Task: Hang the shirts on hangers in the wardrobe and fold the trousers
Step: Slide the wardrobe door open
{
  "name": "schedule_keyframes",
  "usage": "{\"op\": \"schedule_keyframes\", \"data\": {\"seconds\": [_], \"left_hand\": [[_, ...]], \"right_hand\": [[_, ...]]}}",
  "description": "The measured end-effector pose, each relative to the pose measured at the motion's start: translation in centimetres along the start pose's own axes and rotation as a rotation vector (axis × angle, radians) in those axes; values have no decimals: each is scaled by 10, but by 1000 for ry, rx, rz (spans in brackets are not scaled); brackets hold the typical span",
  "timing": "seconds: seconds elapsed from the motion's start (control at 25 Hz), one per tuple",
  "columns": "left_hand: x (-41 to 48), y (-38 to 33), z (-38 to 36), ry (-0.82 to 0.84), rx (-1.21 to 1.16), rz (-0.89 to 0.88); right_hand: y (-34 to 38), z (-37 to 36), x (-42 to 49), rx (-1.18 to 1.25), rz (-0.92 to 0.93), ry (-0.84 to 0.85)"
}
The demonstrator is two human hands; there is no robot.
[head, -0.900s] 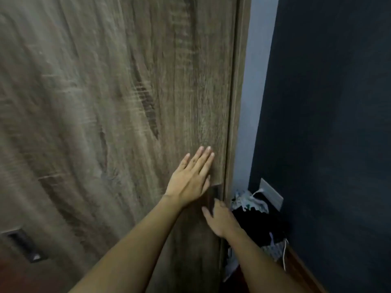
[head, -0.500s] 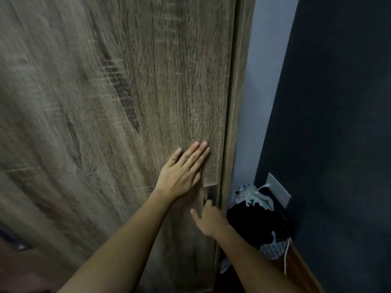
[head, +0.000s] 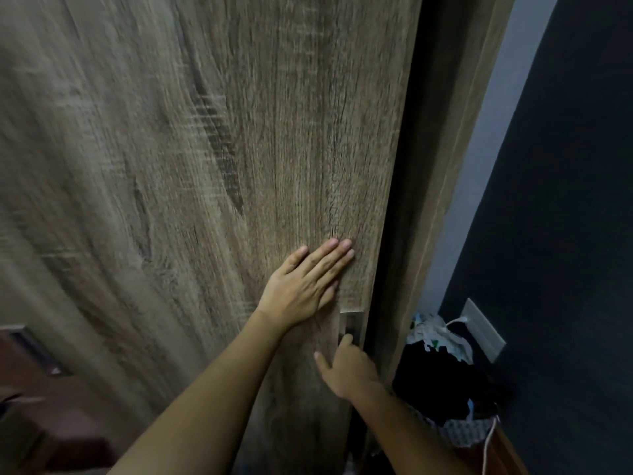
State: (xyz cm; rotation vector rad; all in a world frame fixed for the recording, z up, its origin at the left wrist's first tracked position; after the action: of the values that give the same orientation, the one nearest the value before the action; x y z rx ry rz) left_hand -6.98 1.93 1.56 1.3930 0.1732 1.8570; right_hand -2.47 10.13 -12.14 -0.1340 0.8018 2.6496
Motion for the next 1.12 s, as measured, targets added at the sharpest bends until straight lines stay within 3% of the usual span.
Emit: {"op": "schedule_keyframes", "data": {"seconds": [1.12], "left_hand": [[-235, 274, 53, 56, 163, 95]], "right_hand": [[302, -198, -41, -225, 288, 92]]}}
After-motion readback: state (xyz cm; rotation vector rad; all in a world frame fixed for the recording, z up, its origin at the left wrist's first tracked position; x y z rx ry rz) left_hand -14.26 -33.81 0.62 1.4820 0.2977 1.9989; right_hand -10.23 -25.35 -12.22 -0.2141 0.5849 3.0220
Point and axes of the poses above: each hand's wrist, its own x-axis towards the middle knuckle, its own z-axis out of the back of the hand, y = z × x, the point moved 6 cm from there along x, towards the middle knuckle
